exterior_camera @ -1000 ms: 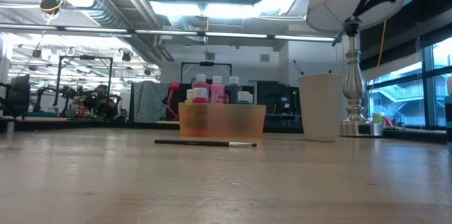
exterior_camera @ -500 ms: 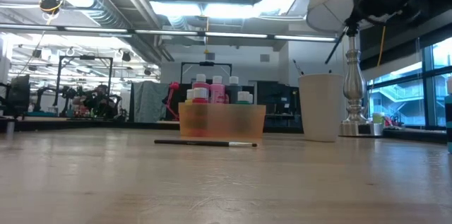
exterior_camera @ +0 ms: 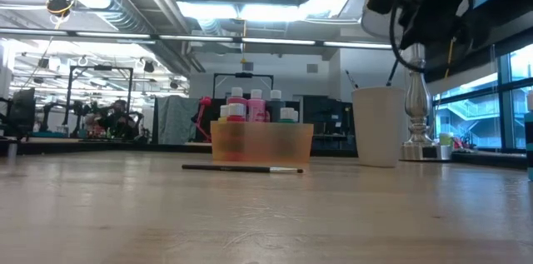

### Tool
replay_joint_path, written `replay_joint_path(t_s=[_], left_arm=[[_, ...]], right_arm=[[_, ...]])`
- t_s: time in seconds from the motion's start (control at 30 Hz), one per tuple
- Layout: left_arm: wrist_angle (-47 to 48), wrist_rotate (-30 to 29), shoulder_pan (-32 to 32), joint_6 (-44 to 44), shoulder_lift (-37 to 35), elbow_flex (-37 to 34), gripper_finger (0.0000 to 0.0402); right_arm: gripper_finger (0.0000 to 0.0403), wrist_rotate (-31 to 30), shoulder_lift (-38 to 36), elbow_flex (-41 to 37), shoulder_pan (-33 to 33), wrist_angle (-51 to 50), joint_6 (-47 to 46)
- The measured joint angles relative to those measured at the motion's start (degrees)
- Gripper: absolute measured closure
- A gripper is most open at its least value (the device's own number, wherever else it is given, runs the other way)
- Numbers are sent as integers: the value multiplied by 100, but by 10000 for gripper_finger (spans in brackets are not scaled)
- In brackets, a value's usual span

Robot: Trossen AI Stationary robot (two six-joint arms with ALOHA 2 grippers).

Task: Pick & Place Paint Supplies
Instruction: Put the black paint brush into the light brown cup

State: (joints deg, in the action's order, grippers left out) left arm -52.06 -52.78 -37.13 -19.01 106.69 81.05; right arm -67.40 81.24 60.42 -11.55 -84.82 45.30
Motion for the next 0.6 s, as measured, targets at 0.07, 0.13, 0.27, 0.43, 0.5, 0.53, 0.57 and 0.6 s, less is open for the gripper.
replay_joint_path(t_s=[0.07,0.13,0.27,0.43,0.5,0.53,0.57,0.6], left_arm=[[1,25,-1,67,0,-1,180],[1,30,-1,121,0,0,180],[1,35,-1,266,0,-1,180],[3,177,-1,514,0,-1,180],[3,241,-1,605,0,1,180],[3,283,-1,636,0,-1,180],[1,323,-1,672,0,-1,180],[3,348,-1,678,0,0,180]], right_arm=[[403,9,64,0,55,106,59],[403,9,125,0,95,192,119],[403,130,230,0,116,193,153],[403,208,392,0,116,215,166],[403,218,444,0,116,271,162],[403,262,457,0,116,303,139],[403,351,465,0,116,323,81],[403,473,478,0,116,324,12]])
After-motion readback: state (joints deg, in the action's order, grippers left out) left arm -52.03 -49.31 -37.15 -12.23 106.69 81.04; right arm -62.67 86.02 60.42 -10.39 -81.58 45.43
